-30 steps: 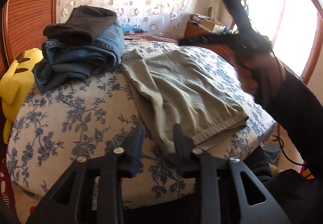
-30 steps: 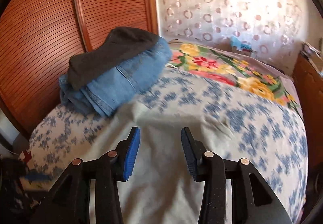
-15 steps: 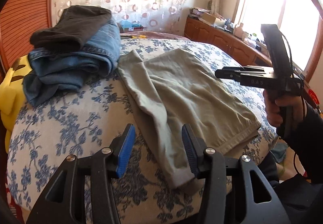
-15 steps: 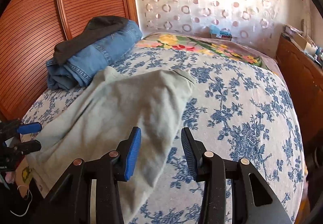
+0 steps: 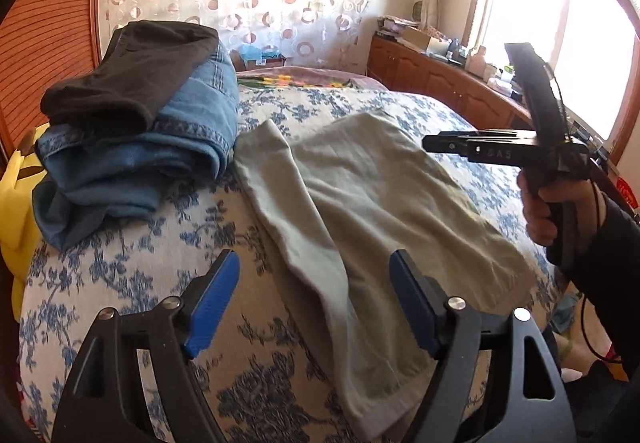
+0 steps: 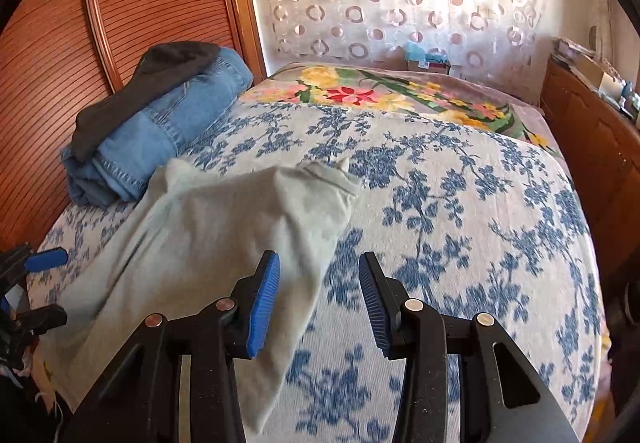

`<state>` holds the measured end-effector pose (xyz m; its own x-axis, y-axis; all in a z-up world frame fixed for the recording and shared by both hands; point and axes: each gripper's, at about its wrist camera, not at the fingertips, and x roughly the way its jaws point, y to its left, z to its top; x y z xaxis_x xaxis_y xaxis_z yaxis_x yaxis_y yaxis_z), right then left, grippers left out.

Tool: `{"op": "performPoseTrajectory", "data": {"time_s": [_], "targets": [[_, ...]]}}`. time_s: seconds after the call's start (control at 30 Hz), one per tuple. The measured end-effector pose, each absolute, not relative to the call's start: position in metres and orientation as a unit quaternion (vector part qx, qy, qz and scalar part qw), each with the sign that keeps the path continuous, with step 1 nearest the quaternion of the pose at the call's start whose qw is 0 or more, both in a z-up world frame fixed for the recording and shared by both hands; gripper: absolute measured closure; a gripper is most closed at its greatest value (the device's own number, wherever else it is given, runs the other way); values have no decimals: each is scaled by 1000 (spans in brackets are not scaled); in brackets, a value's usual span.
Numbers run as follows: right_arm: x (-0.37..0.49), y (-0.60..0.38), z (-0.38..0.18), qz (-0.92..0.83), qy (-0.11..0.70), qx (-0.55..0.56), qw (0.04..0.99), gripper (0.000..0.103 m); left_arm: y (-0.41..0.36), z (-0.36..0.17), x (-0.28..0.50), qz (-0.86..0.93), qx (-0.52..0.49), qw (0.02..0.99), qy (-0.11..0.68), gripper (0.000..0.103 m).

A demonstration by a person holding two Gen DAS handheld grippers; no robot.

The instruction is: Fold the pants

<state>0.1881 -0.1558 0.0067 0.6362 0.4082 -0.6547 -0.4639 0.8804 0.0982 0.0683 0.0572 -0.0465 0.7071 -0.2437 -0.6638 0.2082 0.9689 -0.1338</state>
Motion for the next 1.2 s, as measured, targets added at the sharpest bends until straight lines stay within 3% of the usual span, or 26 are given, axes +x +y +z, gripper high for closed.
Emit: {"op": "performPoseTrajectory", "data": {"time_s": [0.37, 0.47, 0.5, 0.57, 0.9, 1.0, 1.2], "targets": [[233, -125, -2, 243, 376, -37, 893, 65, 63, -42, 97, -106, -8, 924, 367, 28], [239, -122, -6, 248, 387, -36, 887, 83, 62, -47, 103, -101, -6, 922, 375, 28], [240, -122, -7, 260, 390, -36, 883, 97, 62, -48, 104, -101, -6, 921, 377, 28], [236, -124, -3, 264, 378, -36, 886, 99, 63, -49, 105, -100, -8, 919, 380, 28], [227, -150, 2, 199, 360, -38, 911, 99, 68, -52, 109, -91, -17, 917, 387, 30], [225, -152, -2, 186, 366, -37, 911, 88, 70, -53, 117, -88, -19, 915, 393, 37], [198, -157, -5, 215, 368, -27, 904, 87, 70, -53, 136, -96, -32, 912, 398, 53]]}}
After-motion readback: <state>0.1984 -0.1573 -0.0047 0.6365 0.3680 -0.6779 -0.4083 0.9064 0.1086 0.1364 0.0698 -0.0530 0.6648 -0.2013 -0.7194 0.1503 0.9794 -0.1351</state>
